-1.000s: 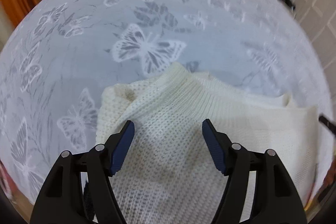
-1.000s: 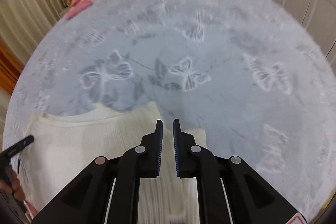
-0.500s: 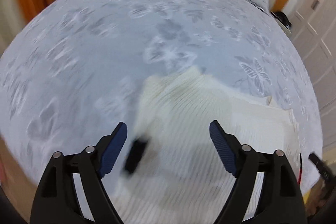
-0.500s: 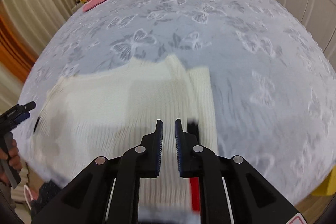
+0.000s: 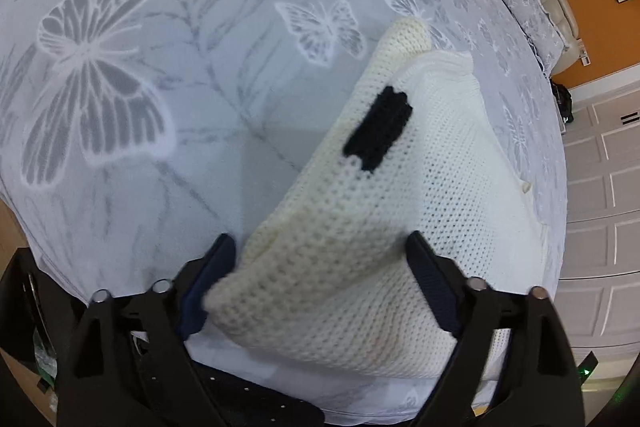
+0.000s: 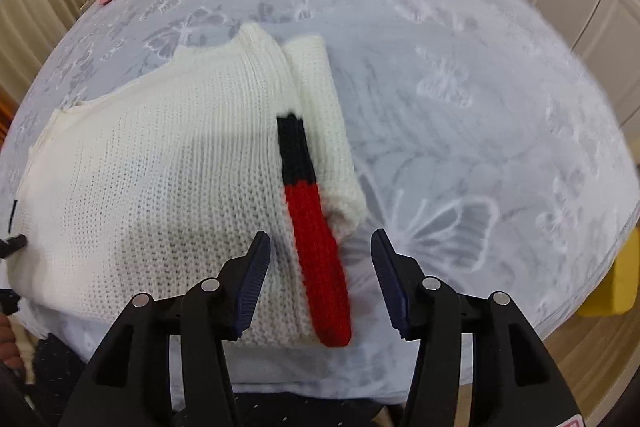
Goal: Fold small clothes
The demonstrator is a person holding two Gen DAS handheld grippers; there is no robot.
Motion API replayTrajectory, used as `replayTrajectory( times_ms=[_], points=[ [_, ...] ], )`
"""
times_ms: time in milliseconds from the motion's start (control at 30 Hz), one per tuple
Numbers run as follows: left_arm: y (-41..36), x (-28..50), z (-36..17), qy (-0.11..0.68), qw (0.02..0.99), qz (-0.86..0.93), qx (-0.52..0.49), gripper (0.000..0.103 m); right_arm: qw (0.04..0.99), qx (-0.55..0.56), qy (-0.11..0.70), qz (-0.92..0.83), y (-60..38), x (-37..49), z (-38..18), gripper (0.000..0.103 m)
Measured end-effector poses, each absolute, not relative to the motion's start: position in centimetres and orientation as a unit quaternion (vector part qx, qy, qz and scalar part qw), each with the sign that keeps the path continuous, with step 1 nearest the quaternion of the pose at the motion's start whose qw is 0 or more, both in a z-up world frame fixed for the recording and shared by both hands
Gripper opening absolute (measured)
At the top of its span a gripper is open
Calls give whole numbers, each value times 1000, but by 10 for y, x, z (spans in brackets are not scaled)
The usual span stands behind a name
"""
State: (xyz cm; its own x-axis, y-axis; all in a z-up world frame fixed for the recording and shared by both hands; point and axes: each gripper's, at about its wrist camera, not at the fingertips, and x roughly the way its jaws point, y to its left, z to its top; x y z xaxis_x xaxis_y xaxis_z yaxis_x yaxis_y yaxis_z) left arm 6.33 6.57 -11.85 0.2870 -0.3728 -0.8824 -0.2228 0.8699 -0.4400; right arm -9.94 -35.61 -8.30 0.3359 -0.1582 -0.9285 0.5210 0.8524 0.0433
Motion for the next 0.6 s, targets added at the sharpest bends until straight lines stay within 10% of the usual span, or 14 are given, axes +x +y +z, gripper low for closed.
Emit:
replayTrajectory(
  times_ms=[33,100,200,600],
  points=[
    [65,64,-118,597,761,-49,-249,60,787,187,554,-197,-359,-98,-93,51],
    [69,66,-122,603,740,-76,-287,34,775,241,563,-159,-366,-96,-109,20],
    [82,66,-123,609,709,-85,-344,21,784,250,550,-142,-372,-98,-94,12],
    [80,50,-95,621,712,-76,-317,15,788,209,560,-147,-384,-118,-91,20]
  ],
)
